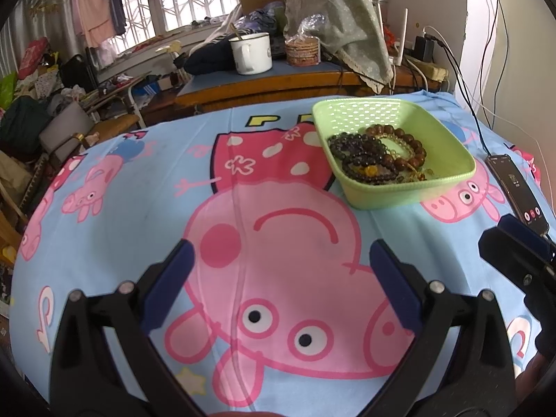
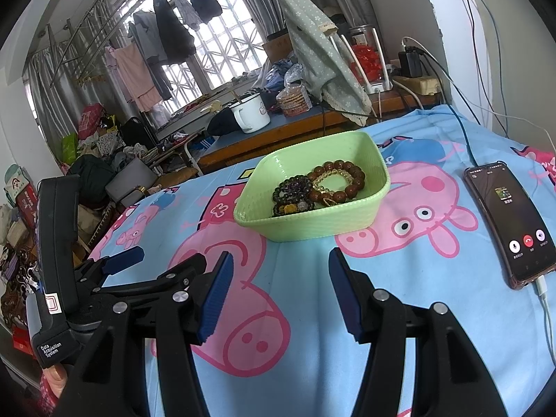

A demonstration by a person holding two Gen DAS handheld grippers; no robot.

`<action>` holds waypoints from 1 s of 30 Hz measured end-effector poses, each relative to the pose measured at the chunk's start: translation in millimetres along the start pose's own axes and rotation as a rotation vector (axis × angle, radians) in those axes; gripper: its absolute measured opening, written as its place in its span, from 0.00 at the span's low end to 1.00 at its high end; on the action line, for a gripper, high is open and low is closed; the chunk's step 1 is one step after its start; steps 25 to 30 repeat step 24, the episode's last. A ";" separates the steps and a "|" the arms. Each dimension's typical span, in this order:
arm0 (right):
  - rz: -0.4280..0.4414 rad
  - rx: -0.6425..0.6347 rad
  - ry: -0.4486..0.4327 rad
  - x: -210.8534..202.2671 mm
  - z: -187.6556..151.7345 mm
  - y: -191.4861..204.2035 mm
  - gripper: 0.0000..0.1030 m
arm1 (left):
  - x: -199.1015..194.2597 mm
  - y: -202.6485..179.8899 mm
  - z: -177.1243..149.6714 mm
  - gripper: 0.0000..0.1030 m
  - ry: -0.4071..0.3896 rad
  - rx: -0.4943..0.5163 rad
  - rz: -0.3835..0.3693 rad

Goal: Organize jewelry

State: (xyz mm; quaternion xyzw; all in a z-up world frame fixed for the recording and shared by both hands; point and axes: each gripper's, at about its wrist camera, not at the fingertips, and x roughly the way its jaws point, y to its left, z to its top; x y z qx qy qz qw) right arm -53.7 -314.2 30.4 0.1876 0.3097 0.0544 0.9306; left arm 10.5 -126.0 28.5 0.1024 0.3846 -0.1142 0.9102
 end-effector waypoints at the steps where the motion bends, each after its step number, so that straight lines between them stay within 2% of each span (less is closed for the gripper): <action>1: 0.000 0.000 0.000 -0.1 -0.1 0.1 0.27 | 0.1 0.1 -0.4 0.94 0.000 0.001 0.000; 7: 0.000 0.000 -0.001 -0.4 0.0 0.3 0.27 | 1.0 2.0 -1.1 0.94 0.005 -0.003 -0.006; 11: 0.000 0.000 -0.002 -0.6 0.4 0.3 0.27 | 1.8 3.6 0.3 0.94 0.010 -0.021 -0.051; 17: -0.004 0.005 -0.004 1.6 -2.4 -2.3 0.27 | -6.0 -4.9 -0.7 0.94 -0.013 0.006 -0.032; 24: -0.007 0.021 0.000 2.2 -10.1 -7.1 0.27 | 3.0 -3.9 0.8 0.94 0.041 -0.014 -0.033; 30: -0.007 0.021 0.000 2.2 -10.1 -7.1 0.27 | 3.0 -3.9 0.8 0.94 0.041 -0.014 -0.033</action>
